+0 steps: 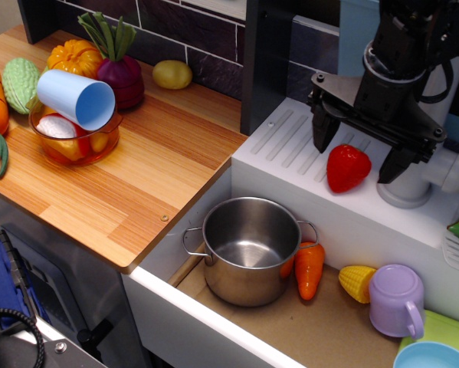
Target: Put strawberry in pot
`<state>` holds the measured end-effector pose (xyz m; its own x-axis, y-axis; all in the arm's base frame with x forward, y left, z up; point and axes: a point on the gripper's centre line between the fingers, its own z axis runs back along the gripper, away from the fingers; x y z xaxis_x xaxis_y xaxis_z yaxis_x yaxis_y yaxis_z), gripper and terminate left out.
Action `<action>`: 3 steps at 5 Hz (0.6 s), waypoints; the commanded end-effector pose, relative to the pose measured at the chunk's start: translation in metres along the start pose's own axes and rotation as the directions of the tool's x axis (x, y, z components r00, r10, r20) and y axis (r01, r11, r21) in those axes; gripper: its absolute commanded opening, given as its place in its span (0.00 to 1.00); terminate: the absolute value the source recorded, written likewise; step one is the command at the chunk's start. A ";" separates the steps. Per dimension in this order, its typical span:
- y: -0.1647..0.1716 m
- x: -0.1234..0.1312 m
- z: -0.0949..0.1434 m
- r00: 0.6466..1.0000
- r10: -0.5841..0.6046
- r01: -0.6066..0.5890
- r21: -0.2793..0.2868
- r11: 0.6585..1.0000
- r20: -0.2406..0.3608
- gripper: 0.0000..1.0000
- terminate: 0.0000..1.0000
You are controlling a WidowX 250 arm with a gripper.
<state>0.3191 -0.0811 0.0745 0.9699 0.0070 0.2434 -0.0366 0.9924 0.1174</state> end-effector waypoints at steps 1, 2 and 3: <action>0.000 0.000 0.000 1.000 0.000 0.000 0.000 1.000 0.000 1.00 0.00; 0.000 0.004 -0.009 0.997 -0.047 0.045 0.028 0.999 0.061 1.00 0.00; 0.000 0.010 -0.017 0.992 -0.058 0.056 0.021 0.998 0.110 1.00 0.00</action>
<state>0.3310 -0.0783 0.0491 0.9391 -0.0834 0.3334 0.0331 0.9875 0.1539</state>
